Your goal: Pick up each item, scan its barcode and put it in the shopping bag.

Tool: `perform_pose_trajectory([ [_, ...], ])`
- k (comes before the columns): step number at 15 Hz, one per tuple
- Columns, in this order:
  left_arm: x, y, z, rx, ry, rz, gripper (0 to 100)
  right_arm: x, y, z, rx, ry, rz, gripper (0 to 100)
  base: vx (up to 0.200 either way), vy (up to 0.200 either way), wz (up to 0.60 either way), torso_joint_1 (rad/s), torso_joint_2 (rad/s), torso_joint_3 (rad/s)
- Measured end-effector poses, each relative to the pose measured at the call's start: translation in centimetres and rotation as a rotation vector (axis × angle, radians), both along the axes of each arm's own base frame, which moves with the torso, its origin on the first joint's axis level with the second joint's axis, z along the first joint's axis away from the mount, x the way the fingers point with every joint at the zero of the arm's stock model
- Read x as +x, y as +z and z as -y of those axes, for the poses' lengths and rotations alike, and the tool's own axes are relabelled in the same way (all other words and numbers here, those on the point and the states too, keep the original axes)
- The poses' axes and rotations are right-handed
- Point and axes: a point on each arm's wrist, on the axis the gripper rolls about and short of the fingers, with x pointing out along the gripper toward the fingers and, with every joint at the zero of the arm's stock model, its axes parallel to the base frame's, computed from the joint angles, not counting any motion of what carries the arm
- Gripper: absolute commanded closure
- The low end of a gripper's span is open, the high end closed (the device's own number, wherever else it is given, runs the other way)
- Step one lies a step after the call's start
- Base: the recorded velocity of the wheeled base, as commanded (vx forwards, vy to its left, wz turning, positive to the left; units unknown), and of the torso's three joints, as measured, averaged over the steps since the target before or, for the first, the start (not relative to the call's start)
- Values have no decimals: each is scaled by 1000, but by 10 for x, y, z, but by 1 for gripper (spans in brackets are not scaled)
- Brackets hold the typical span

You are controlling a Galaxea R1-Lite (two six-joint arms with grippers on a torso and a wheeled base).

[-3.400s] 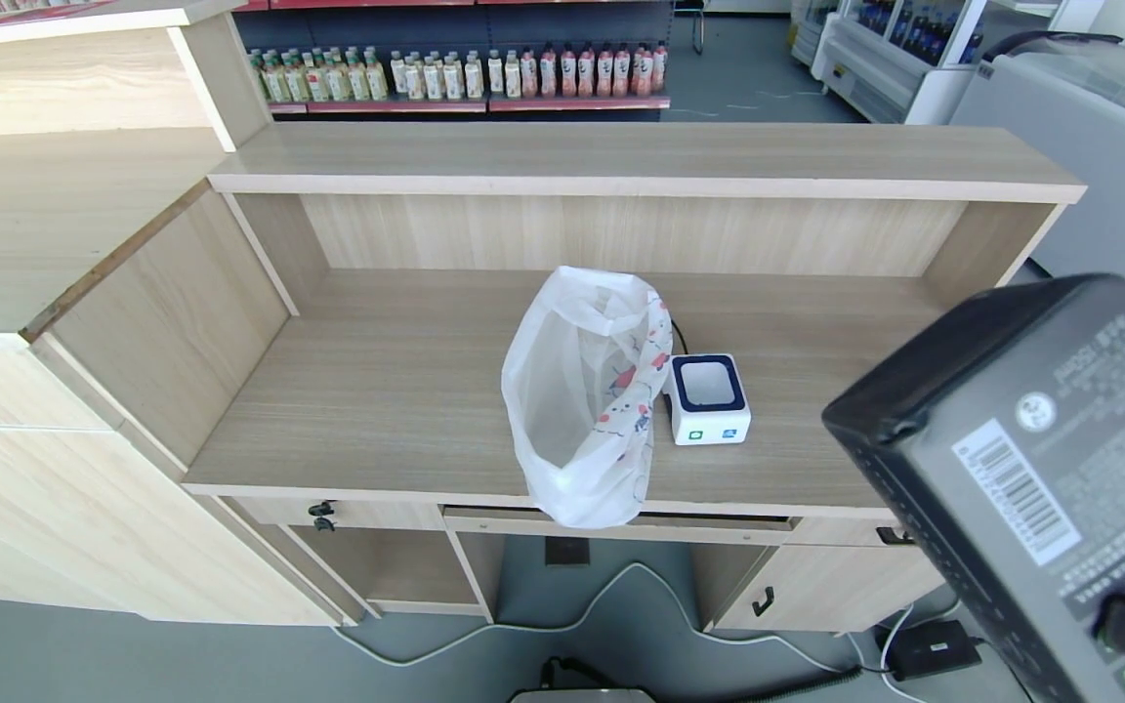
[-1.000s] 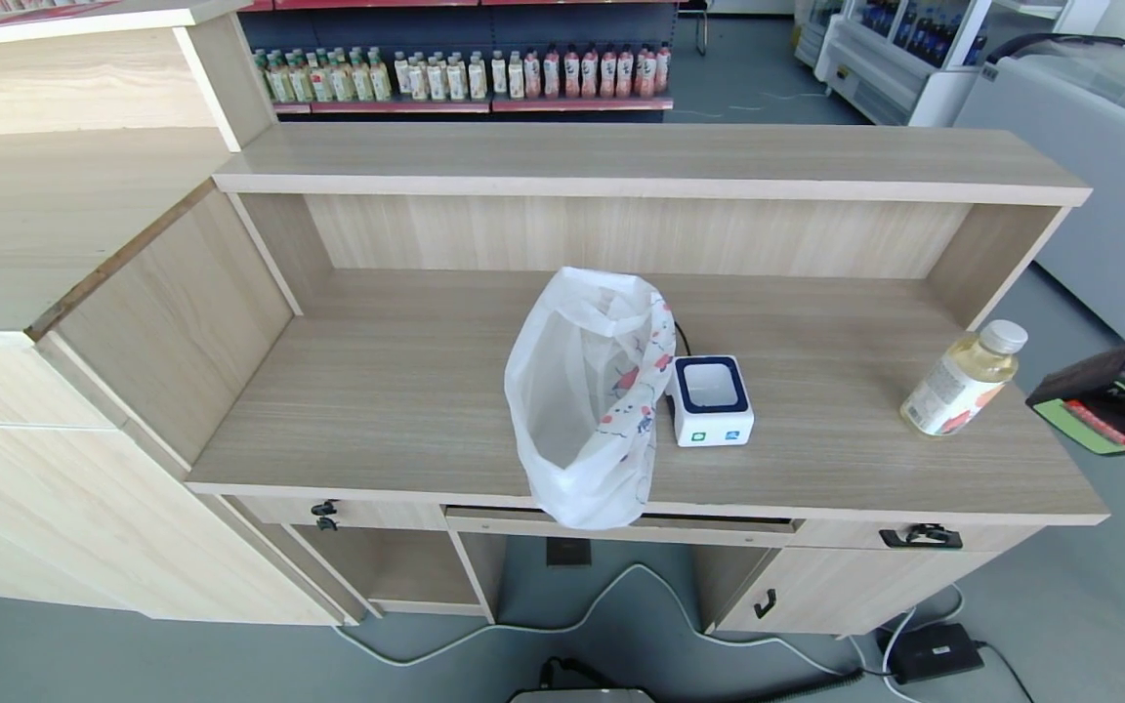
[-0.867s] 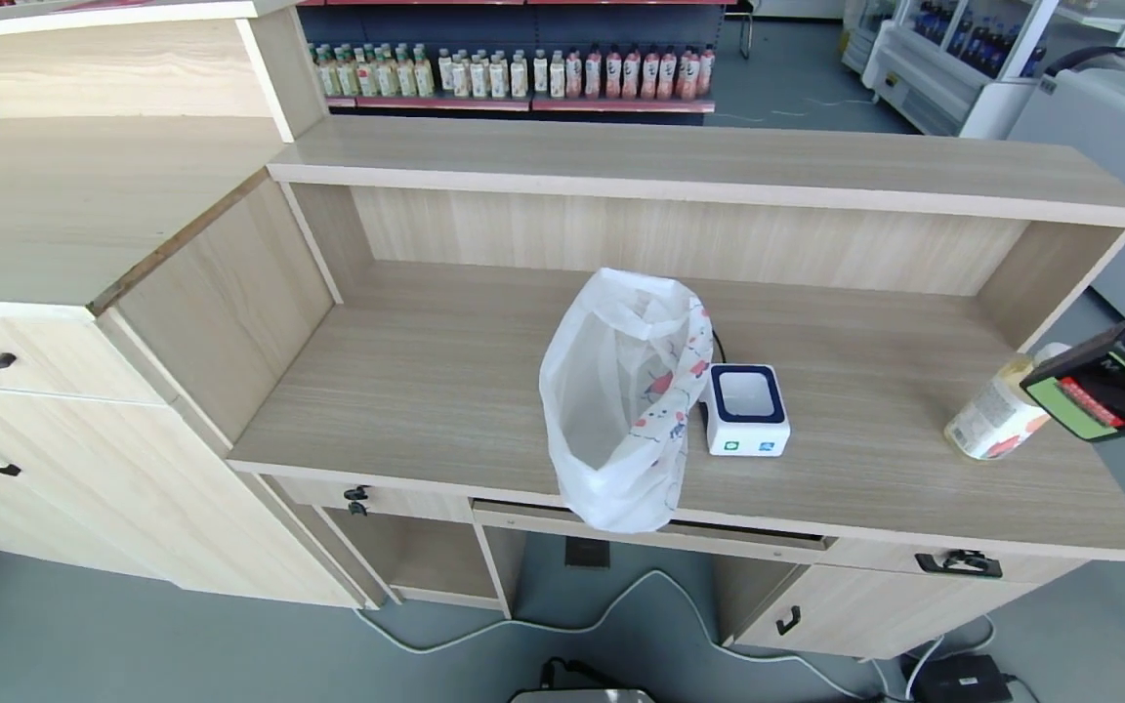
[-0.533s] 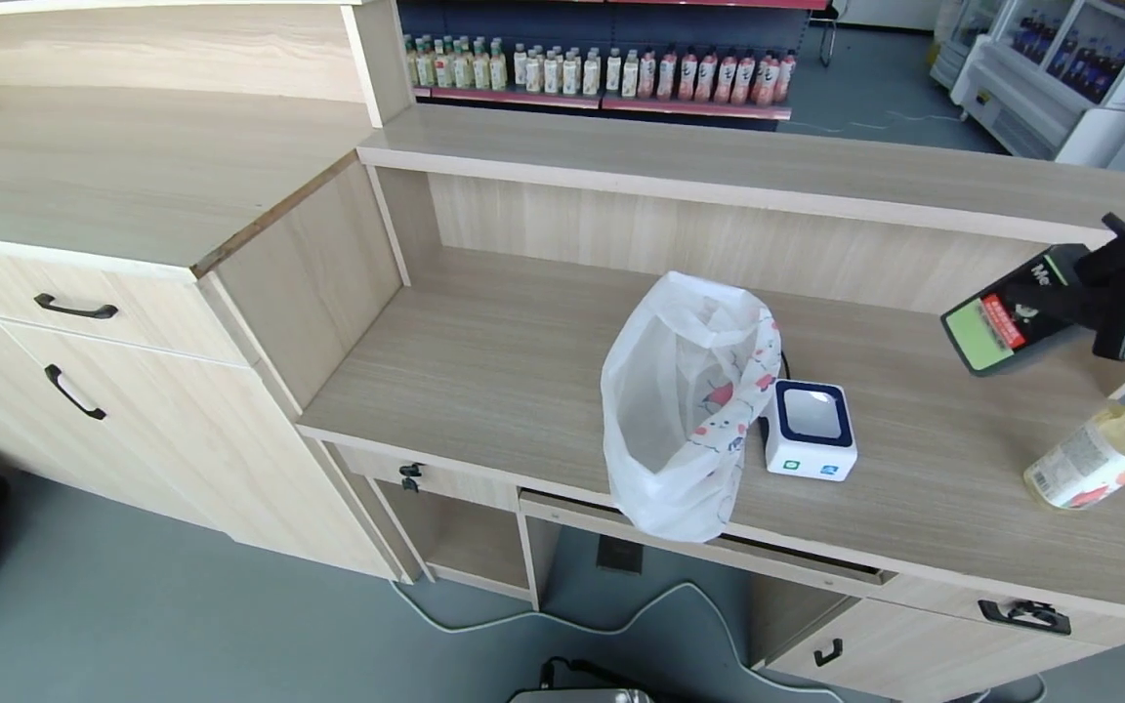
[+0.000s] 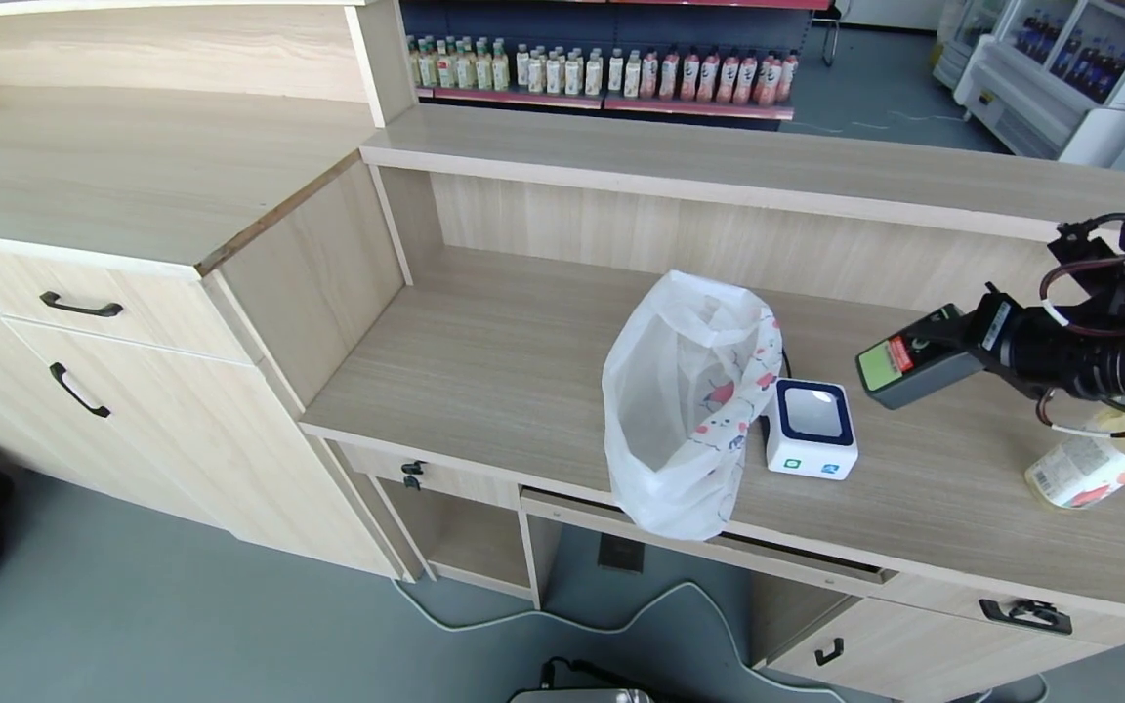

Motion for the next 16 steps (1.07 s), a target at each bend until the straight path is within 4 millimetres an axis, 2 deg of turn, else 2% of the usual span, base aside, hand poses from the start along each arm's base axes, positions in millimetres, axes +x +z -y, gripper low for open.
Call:
perform_pose_trajectory([
  [5, 0, 0, 0, 0, 0, 1, 0, 22, -28, -7, -85, 62, -21, 100, 0, 0, 0, 0, 0, 0],
  [10, 0, 0, 0, 0, 0, 1, 0, 40, -35, -22, -93, 109, 4, 100, 0, 0, 0, 0, 0, 0],
  [16, 0, 0, 0, 0, 0, 1, 0, 55, -45, -26, -124, 137, 0, 100, 0, 0, 0, 0, 0, 0],
])
